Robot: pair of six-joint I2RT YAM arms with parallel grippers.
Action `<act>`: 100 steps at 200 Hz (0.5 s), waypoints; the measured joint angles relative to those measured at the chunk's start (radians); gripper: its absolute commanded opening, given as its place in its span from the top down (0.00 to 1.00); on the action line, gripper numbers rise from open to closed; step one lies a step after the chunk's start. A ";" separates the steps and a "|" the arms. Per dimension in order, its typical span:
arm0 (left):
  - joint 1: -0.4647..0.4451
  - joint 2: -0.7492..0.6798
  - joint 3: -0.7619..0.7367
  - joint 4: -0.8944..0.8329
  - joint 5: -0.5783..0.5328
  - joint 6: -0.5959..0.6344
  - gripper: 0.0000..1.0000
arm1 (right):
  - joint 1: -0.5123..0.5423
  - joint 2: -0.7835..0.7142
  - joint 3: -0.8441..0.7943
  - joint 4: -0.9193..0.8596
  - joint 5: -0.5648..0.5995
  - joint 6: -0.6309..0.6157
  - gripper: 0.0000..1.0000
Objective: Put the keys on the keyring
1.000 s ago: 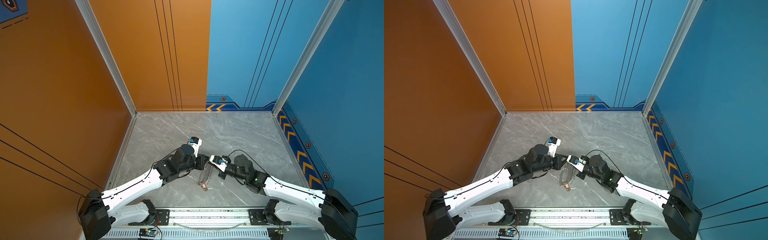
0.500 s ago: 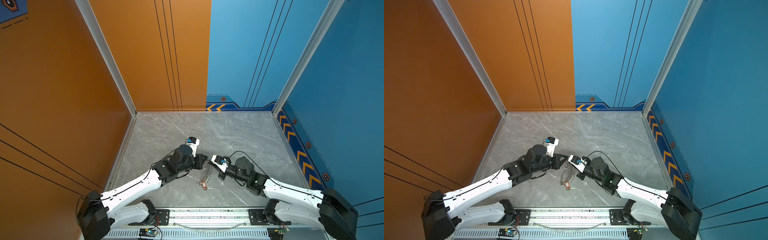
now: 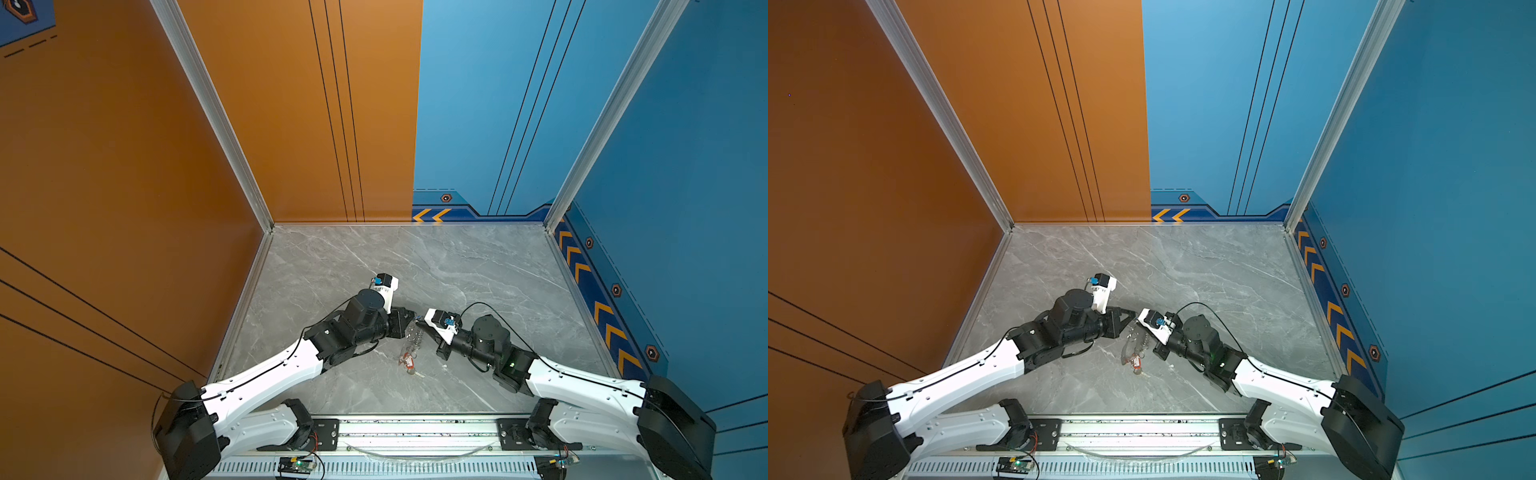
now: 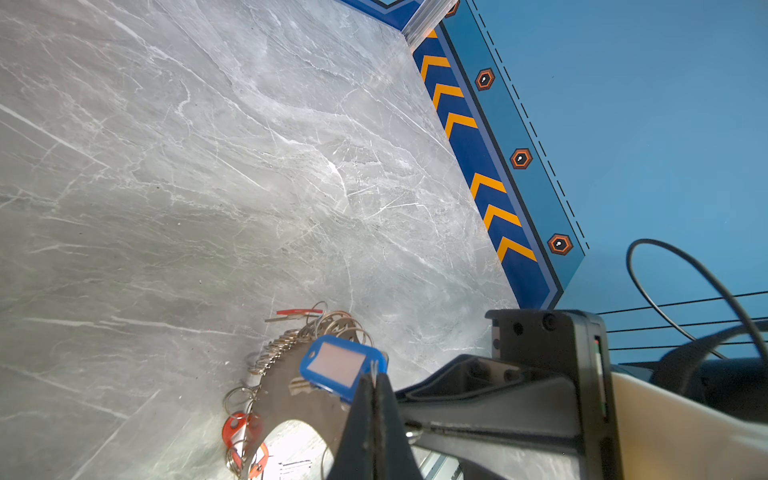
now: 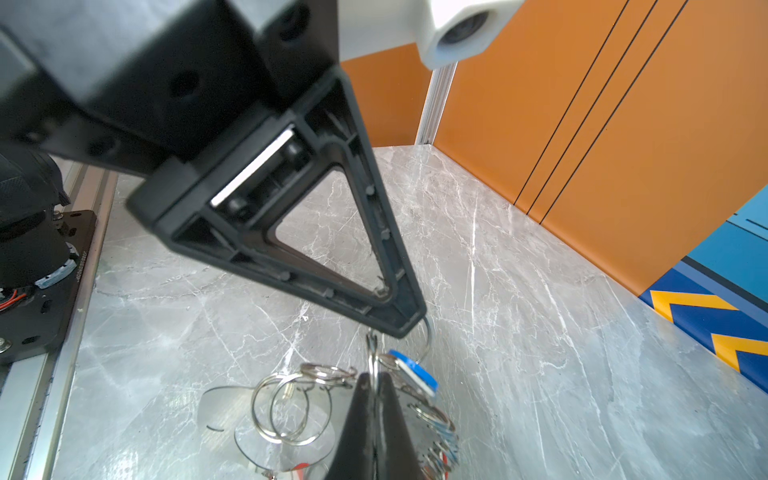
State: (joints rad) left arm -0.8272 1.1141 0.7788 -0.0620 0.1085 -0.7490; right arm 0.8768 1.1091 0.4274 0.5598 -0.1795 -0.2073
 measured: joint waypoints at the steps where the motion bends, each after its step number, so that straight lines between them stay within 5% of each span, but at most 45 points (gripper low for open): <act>1: 0.000 0.000 0.000 0.000 0.000 0.000 1.00 | 0.000 0.000 0.000 0.000 0.000 0.000 0.94; 100: -0.012 0.002 0.001 0.000 0.008 0.012 1.00 | -0.008 -0.004 -0.001 0.009 0.000 0.007 0.85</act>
State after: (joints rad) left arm -0.8391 1.1156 0.7799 -0.0624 0.1165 -0.7372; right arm 0.8692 1.1053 0.4267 0.5686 -0.1795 -0.2005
